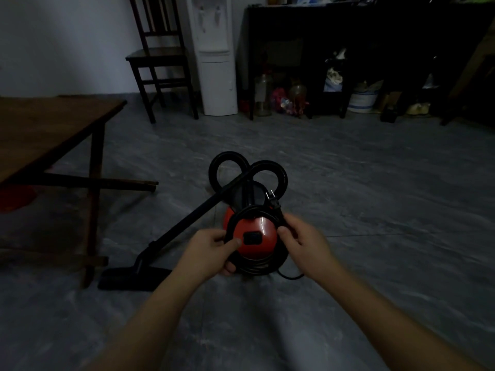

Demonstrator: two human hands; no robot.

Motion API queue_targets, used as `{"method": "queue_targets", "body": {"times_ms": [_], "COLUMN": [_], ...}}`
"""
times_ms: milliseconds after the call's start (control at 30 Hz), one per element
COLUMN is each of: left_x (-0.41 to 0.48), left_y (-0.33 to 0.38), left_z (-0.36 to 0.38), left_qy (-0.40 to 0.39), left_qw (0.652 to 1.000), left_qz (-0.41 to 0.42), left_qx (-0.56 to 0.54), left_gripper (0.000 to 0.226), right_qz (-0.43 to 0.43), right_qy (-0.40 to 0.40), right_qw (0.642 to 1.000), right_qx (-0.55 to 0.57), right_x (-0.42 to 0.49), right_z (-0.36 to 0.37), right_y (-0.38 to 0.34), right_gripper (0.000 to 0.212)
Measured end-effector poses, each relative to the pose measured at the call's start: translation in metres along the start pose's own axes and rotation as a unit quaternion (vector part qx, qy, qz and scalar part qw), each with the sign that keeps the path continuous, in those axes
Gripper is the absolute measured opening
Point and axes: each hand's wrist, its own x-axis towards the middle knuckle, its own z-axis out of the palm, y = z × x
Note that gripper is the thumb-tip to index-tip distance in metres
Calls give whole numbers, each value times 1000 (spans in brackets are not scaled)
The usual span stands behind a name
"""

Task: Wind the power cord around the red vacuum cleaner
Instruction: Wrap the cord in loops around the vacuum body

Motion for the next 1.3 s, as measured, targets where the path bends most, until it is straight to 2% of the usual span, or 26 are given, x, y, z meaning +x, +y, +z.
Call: {"method": "queue_targets", "body": {"times_ms": [167,333,467,533,600,667,733,833,900,1067,1167,1233,1300], "left_x": [3,4,4,6,5,4,-1,-4,-4,1,3,4,5], "left_y": [-10,-8,-7,-8,-9,-9,-5,-4,-5,-6,-9,-10,-10], "left_z": [-4,-1,-1,-1,1,5,6,5,4,1,0,-2,-5], "left_qy": [45,34,47,47,32,9,-21,-43,-44,-31,-10,19,56], "left_qw": [992,991,988,977,961,944,934,932,931,942,943,939,941], "left_qz": [45,56,100,150,196,228,220,203,205,188,188,197,198], "left_qx": [105,119,107,143,194,240,280,297,298,277,273,281,268], "left_gripper": [13,17,47,57,61,55,49,57,48,43,17,12,10], "right_qz": [32,41,33,27,32,37,34,40,39,43,46,40,46], "right_qy": [-28,-23,-65,-105,-155,-196,-206,-211,-217,-192,-151,-142,-145], "right_qw": [999,998,997,991,981,975,975,976,975,980,986,988,988], "right_qx": [-3,35,-12,-83,-109,-101,-80,-44,-31,13,53,49,36], "right_x": [1,8,7,4,2,1,3,3,2,1,4,6,6], "right_z": [-5,-10,-9,-4,1,4,5,4,5,5,2,-1,-4], "right_y": [2,-2,-5,-3,-2,-3,-8,-15,-18,-19,-17,-14,-12], "right_gripper": [34,32,33,33,35,35,32,29,28,23,17,12,22]}}
